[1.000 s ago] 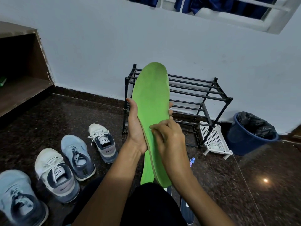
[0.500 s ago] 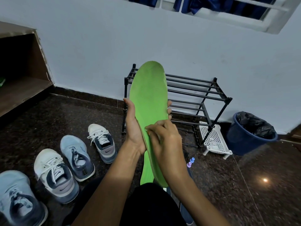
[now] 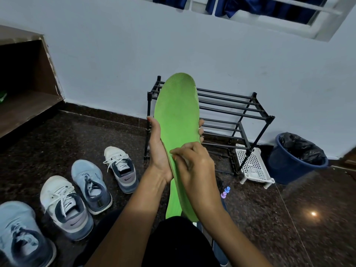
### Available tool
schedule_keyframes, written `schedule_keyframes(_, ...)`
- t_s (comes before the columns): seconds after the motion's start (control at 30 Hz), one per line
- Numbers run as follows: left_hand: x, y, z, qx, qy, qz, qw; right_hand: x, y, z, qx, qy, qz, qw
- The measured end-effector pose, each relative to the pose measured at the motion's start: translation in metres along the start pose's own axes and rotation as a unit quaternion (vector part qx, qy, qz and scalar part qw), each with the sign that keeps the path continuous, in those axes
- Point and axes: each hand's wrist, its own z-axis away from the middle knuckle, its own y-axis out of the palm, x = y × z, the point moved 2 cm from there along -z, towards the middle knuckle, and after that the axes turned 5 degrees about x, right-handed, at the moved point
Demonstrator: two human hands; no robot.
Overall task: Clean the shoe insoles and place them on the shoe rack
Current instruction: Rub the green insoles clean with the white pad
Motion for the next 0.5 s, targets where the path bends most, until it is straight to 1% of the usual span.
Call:
schedule_keyframes(0.17, 0.003, -0.001, -0.003, -0.007, -0.014, 0.006, 1.0, -0.012, -0.002, -0.019, -0.015, 0.031, 0.007, 0.999)
schedule_keyframes(0.4, 0.002, 0.0, -0.001, -0.001, -0.018, 0.007, 1.0, 0.002, 0.001, -0.001, -0.004, -0.002, -0.031, 1.0)
schedule_keyframes(0.5, 0.003, 0.0, -0.002, 0.001, -0.018, 0.002, 1.0, -0.003, -0.002, -0.007, 0.0, 0.009, -0.023, 1.0)
